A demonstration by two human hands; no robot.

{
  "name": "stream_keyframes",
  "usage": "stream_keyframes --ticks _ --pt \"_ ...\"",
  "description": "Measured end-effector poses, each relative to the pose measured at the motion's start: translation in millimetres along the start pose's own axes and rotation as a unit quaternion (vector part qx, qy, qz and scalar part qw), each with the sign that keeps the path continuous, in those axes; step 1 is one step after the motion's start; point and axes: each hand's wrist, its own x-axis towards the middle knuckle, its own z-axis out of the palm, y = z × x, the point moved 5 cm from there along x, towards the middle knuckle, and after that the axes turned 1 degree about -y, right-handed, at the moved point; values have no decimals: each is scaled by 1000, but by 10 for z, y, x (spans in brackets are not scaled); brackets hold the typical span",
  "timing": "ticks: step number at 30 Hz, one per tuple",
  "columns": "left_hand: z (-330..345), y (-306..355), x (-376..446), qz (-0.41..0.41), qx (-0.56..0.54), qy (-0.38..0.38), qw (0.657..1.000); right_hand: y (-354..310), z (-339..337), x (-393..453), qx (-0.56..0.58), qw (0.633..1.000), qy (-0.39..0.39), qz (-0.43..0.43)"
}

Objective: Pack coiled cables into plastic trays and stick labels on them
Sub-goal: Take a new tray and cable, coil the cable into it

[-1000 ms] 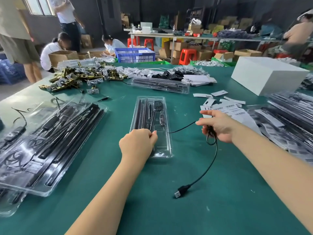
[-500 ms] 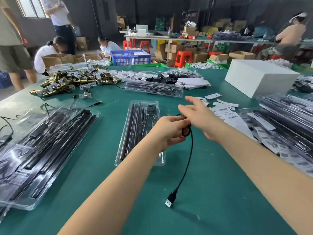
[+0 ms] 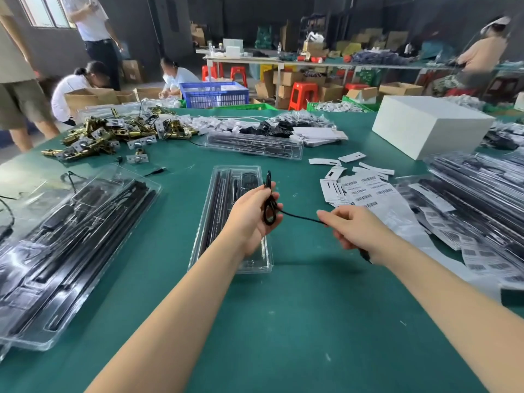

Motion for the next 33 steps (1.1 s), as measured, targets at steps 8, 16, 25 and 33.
stream_keyframes --ticks 8,16,25,33 --pt "-156 -100 -1 43 205 -10 978 -216 20 101 -76 984 -23 -157" --pt "-112 -254 -5 109 326 -21 939 -227 609 144 364 925 103 -41" --pt "56 -317 -105 214 534 -10 818 -122 912 79 574 813 95 7" --pt "168 -416 -136 105 573 -160 797 -70 766 29 585 808 64 1"
